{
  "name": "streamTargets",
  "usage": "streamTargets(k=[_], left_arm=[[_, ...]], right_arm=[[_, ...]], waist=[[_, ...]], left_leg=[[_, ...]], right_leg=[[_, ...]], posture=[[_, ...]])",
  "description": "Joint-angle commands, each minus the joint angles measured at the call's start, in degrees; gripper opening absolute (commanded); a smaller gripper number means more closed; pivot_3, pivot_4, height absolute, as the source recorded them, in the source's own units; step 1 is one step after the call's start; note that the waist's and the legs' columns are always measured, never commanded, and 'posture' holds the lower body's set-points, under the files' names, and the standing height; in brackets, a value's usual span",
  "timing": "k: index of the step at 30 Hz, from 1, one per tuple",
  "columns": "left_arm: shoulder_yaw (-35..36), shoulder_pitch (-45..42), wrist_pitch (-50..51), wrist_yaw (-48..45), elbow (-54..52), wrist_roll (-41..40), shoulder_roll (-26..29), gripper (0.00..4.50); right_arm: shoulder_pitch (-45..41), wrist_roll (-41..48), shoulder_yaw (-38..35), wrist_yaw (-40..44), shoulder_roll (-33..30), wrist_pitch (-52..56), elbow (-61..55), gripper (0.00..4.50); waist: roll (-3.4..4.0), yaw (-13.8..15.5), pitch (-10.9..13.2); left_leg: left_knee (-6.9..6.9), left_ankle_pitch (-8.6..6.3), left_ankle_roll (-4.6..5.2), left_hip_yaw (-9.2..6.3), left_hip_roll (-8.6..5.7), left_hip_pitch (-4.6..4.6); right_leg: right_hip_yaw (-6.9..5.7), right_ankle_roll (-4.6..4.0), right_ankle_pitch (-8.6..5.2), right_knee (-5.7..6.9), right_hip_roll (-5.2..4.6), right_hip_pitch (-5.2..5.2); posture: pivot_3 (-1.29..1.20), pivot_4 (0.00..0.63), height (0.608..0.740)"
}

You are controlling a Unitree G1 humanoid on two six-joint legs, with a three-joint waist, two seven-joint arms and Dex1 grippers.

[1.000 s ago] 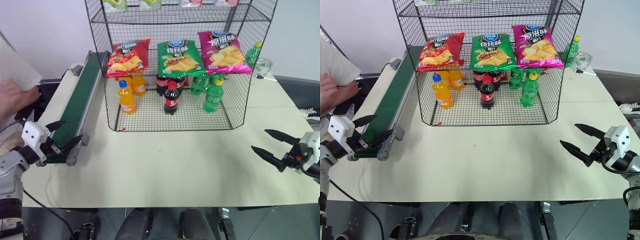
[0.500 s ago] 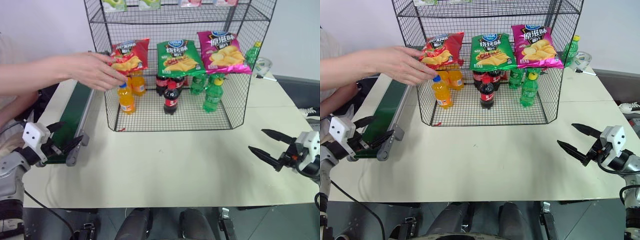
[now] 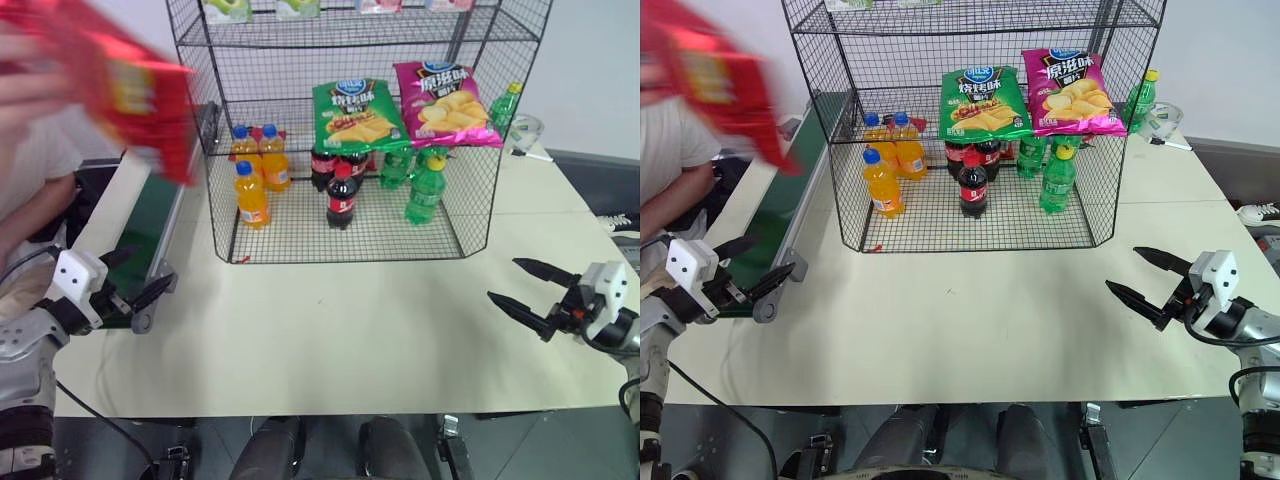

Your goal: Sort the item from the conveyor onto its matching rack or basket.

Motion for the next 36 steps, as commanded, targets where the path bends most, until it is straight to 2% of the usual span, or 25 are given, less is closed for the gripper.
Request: streamTargets(k=[1, 7, 14, 15, 16, 18, 21, 26, 29, 32, 36], left_arm=[[1.81, 1.3, -1.56, 0.75, -2.74, -0.34, 0.44, 4.47], [4.08, 5.2, -9.26, 4.81, -5.07, 2.4, 0.45, 4.47], [6.38, 11.75, -27.7, 14.46, -6.84, 14.74, 0.98, 4.47], [8.32, 12.86, -33.43, 18.08, -5.79, 20.14, 1.44, 4.47], [10.5, 14.75, -36.59, 23.57, -4.83, 27.77, 2.38, 4.47], [13.89, 18.05, -41.39, 32.03, -3.07, 38.05, 3.41, 4.47], [16.3, 21.8, -44.89, 42.03, -0.96, 46.67, 3.85, 4.47], [16.37, 27.05, -42.08, 59.5, 1.69, 59.45, 4.86, 4.47], [14.94, 28.85, -38.59, 68.0, 1.73, 64.28, 5.01, 4.47], [13.14, 29.46, -35.18, 73.96, 1.25, 66.75, 5.19, 4.47], [10.04, 29.54, -33.89, 77.44, 2.73, 66.0, 5.82, 4.47]], right_arm=[[-1.27, -0.08, 0.12, -0.29, 0.36, -0.59, -2.68, 4.5], [-1.19, 0.84, 4.4, -3.51, 4.79, 3.13, -11.82, 4.5], [-3.0, 0.06, 10.75, -8.59, 10.74, 7.36, -20.27, 4.5], [-3.73, -0.1, 12.14, -8.79, 11.61, 7.68, -20.58, 4.5], [-4.54, -0.6, 13.86, -8.7, 12.47, 7.77, -20.75, 4.5], [-5.93, -1.43, 16.27, -8.66, 13.77, 7.88, -20.83, 4.5], [-7.32, -2.41, 18.31, -8.04, 14.47, 7.71, -20.21, 4.5], [-10.6, -3.48, 21.62, -6.55, 16.19, 7.25, -18.05, 4.5], [-12.76, -4.83, 23.67, -5.91, 17.93, 6.44, -16.28, 4.5], [-13.98, -5.78, 25.03, -5.15, 18.88, 5.73, -14.96, 4.5], [-14.86, -6.55, 26.35, -3.84, 19.2, 5.27, -13.6, 4.5]], waist=[[0.0, -0.04, 0.0], [-0.02, -0.14, 0.01], [0.01, 0.44, 0.06], [-0.04, 0.67, 0.08], [-0.11, 0.79, 0.08], [-0.13, 0.8, 0.09], [-0.09, 0.91, 0.11], [-0.16, 1.45, 0.11], [-0.2, 1.42, 0.1], [-0.2, 1.47, 0.1], [-0.24, 1.35, 0.09]], left_leg=[[0.0, 0.0, 0.0, 0.01, 0.0, 0.0], [-0.03, -0.02, 0.0, 0.04, 0.07, 0.0], [-0.16, -0.03, 0.0, 0.14, 0.08, 0.0], [-0.16, -0.03, 0.0, 0.14, 0.08, 0.0], [-0.15, -0.03, 0.0, 0.14, 0.08, 0.0], [-0.18, -0.04, 0.0, 0.18, 0.1, 0.0], [-0.28, -0.03, 0.0, 0.21, 0.1, 0.0], [-0.34, -0.04, -0.01, 0.23, 0.09, 0.0], [-0.33, -0.13, -0.15, 0.22, 0.11, 0.02], [-0.32, -0.13, -0.15, 0.21, 0.12, 0.04], [-0.3, -0.13, -0.16, 0.21, 0.12, 0.04]], right_leg=[[0.01, 0.0, 0.0, 0.0, 0.0, 0.0], [0.04, -0.01, 0.0, 0.0, 0.04, -0.03], [0.15, -0.07, -0.03, -0.08, 0.03, -0.1], [0.15, -0.12, -0.06, -0.1, 0.02, -0.1], [0.15, -0.16, -0.08, -0.1, 0.03, -0.1], [0.15, -0.16, -0.07, -0.11, 0.03, -0.12], [0.2, -0.06, -0.02, -0.11, 0.04, -0.19], [0.2, 0.02, 0.01, -0.1, 0.07, -0.24], [0.19, 0.03, 0.01, -0.04, 0.12, -0.25], [0.18, 0.04, 0.02, -0.02, 0.17, -0.24], [0.18, 0.07, 0.04, -0.01, 0.2, -0.24]], posture=[[0.0, 0.15, 0.74], [0.0, 0.15, 0.74], [0.0, 0.15, 0.74], [0.0, 0.15, 0.74], [0.0, 0.15, 0.74], [0.0, 0.15, 0.74], [0.0, 0.15, 0.74], [0.0, 0.15, 0.74], [0.0, 0.15, 0.74], [0.0, 0.15, 0.74], [0.0, 0.15, 0.74]])
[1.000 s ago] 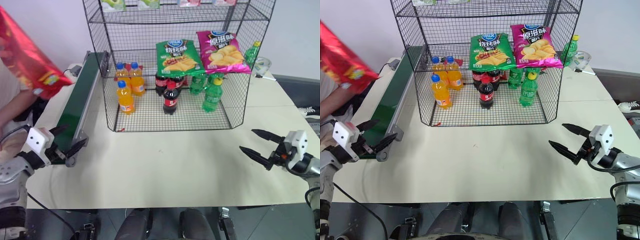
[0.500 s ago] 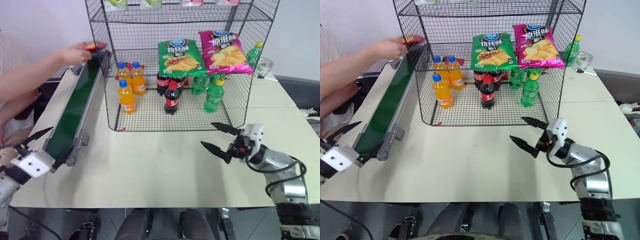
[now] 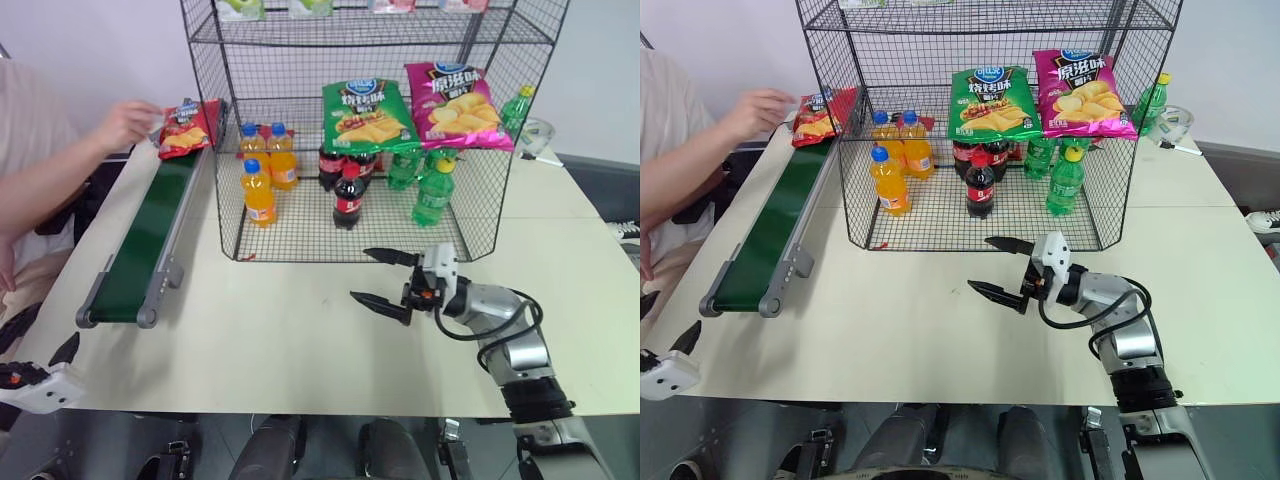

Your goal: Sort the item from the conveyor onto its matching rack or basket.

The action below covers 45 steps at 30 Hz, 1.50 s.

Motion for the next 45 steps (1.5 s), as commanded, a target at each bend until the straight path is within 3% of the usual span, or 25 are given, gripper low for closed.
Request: streamTargets(k=[1, 16, 45], left_arm=[[-2.14, 0.43, 1.46, 3.93, 0.29, -0.03, 1.71, 4.47], [-8.99, 0.39, 4.96, 9.21, -1.25, -2.15, 4.36, 4.47], [-14.01, 0.47, 5.95, 6.61, -2.14, -7.76, 3.75, 4.47]], right_arm=[[-1.58, -0.37, 0.8, 1.29, 0.66, -1.16, 0.46, 4.5], [-1.22, -2.07, 2.44, 1.27, 0.88, -0.2, 0.5, 4.5], [-1.84, -3.25, 4.16, 3.42, 1.38, -0.97, 0.5, 4.5]], waist=[[0.0, -0.04, 0.0], [0.0, -0.14, 0.0], [0.0, -0.1, -0.01]], left_leg=[[0.0, 0.0, 0.0, 0.0, 0.0, 0.0], [0.01, 0.0, -0.02, 0.0, 0.08, 0.02], [0.09, 0.01, -0.02, 0.0, 0.11, 0.03]], right_leg=[[0.0, 0.0, 0.0, 0.0, 0.0, 0.0], [0.0, -0.02, 0.02, 0.05, 0.11, -0.02], [0.01, -0.05, 0.05, 0.07, 0.12, 0.0]], posture=[[0.0, 0.15, 0.74], [0.0, 0.15, 0.74], [0.0, 0.15, 0.74]])
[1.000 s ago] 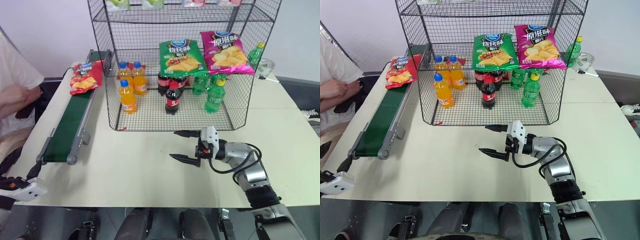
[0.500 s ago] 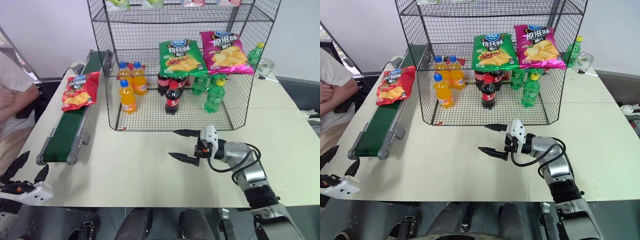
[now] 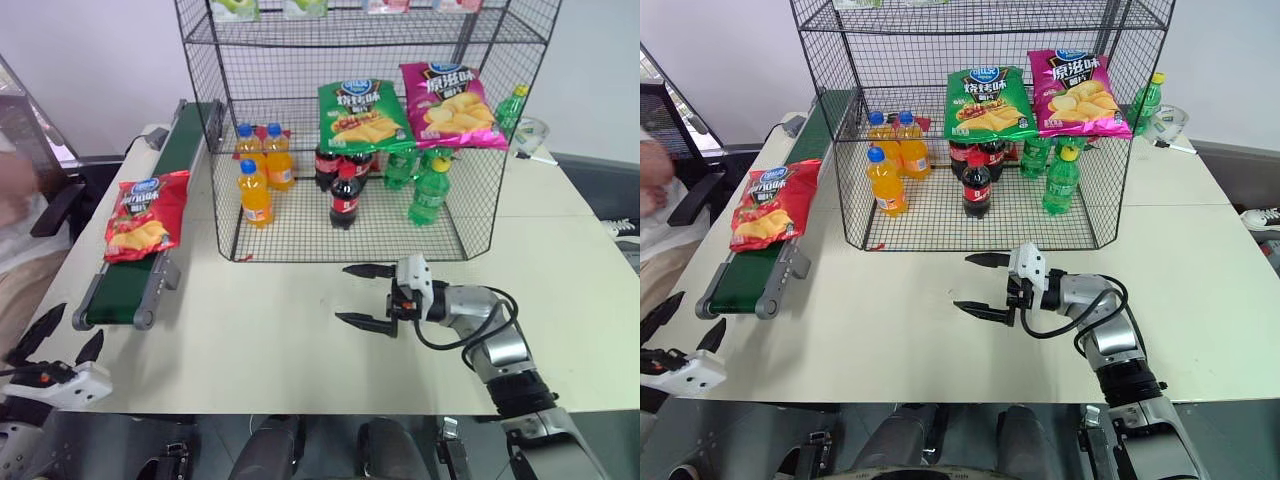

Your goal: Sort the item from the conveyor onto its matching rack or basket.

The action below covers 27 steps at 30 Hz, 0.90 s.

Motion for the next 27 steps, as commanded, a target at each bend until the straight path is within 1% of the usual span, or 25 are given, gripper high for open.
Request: streamTargets(k=[1, 24, 27], left_arm=[[-0.22, -0.28, 0.0, 0.04, -0.18, -1.55, 0.74, 4.47], [-1.78, -2.98, 0.56, -1.63, -2.22, -2.43, 0.59, 4.47], [-1.71, -3.13, 0.4, -1.92, -2.28, -2.8, 0.55, 3.65]], right_arm=[[-0.22, 0.34, -0.1, -0.12, 0.35, -0.89, -1.94, 4.5], [0.23, 0.38, -0.13, -0.51, 0.48, -1.1, -1.86, 4.5], [0.3, 0.37, -0.11, -0.57, 0.54, -1.08, -1.89, 4.5]], waist=[[0.0, 0.01, 0.0], [0.0, 0.01, 0.0], [0.0, 0.05, 0.0]], left_leg=[[0.0, 0.0, 0.0, 0.0, 0.0, 0.0], [0.04, 0.0, 0.0, 0.0, 0.0, 0.0], [0.05, 0.01, -0.01, 0.0, 0.0, 0.0]], right_leg=[[0.0, 0.0, 0.0, 0.0, 0.0, 0.0], [0.0, 0.01, 0.03, 0.02, 0.01, 0.01], [0.0, 0.0, 0.03, 0.03, 0.02, 0.02]], posture=[[0.0, 0.15, 0.74], [0.0, 0.15, 0.74], [0.0, 0.15, 0.74]])
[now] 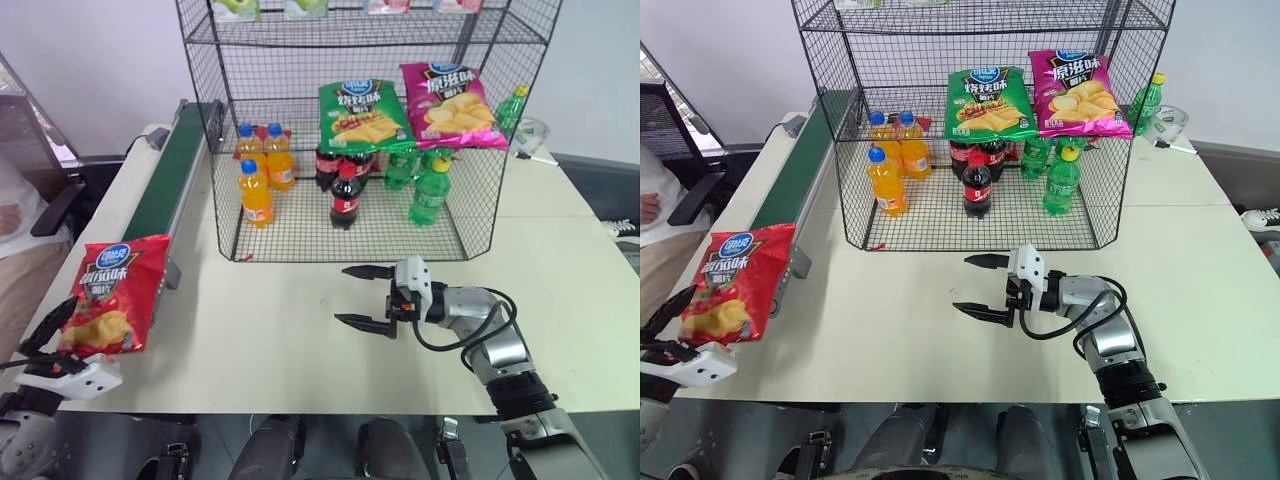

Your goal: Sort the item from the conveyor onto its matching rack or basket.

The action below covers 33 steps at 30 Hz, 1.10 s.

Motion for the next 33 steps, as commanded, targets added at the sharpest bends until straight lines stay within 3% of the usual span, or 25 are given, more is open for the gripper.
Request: streamTargets(k=[1, 7, 17, 26, 33], left_arm=[[0.43, -0.1, -0.02, -0.14, -1.6, -1.59, 0.54, 3.23], [0.7, -0.03, 0.57, -0.13, -2.44, -1.58, 0.36, 0.09], [3.45, 2.95, 1.32, -0.82, -7.59, -3.65, 0.2, 0.01], [10.75, 5.16, 4.74, -9.08, -27.93, -7.43, -1.36, 0.01], [8.18, 0.19, 5.45, -15.91, -37.81, -7.44, -2.79, 0.01]], right_arm=[[0.03, 0.34, -0.12, -0.07, 0.34, -1.0, -1.85, 4.5], [0.06, 0.32, -0.2, -0.12, 0.38, -1.15, -1.82, 4.5], [1.44, 1.17, -2.18, -0.17, -1.04, -1.13, -1.74, 4.5], [8.75, 10.37, -13.6, -5.95, -1.58, 1.5, -9.9, 4.5], [12.15, 10.46, -19.69, -12.99, -0.09, -2.74, -13.28, 4.5]], waist=[[0.0, -0.02, 0.0], [0.0, -0.03, 0.0], [0.0, -0.02, 0.0], [0.01, 0.12, 0.01], [0.06, 0.07, 0.02]], left_leg=[[0.0, 0.0, 0.0, 0.0, 0.0, 0.0], [0.02, 0.0, 0.0, 0.0, 0.0, 0.0], [0.02, 0.0, 0.0, 0.0, 0.01, 0.01], [0.03, -0.01, -0.01, 0.0, 0.03, 0.0], [0.03, -0.01, -0.01, 0.01, 0.04, 0.01]], right_leg=[[0.0, 0.0, 0.0, 0.0, 0.0, 0.0], [0.0, 0.0, 0.01, 0.0, 0.0, 0.01], [0.01, -0.01, 0.01, 0.0, 0.0, 0.02], [0.02, -0.02, 0.01, -0.05, -0.03, 0.07], [0.03, -0.04, 0.02, -0.06, -0.02, 0.08]], posture=[[0.0, 0.15, 0.74], [0.0, 0.15, 0.74], [0.0, 0.15, 0.74], [0.0, 0.15, 0.74], [0.0, 0.15, 0.74]])
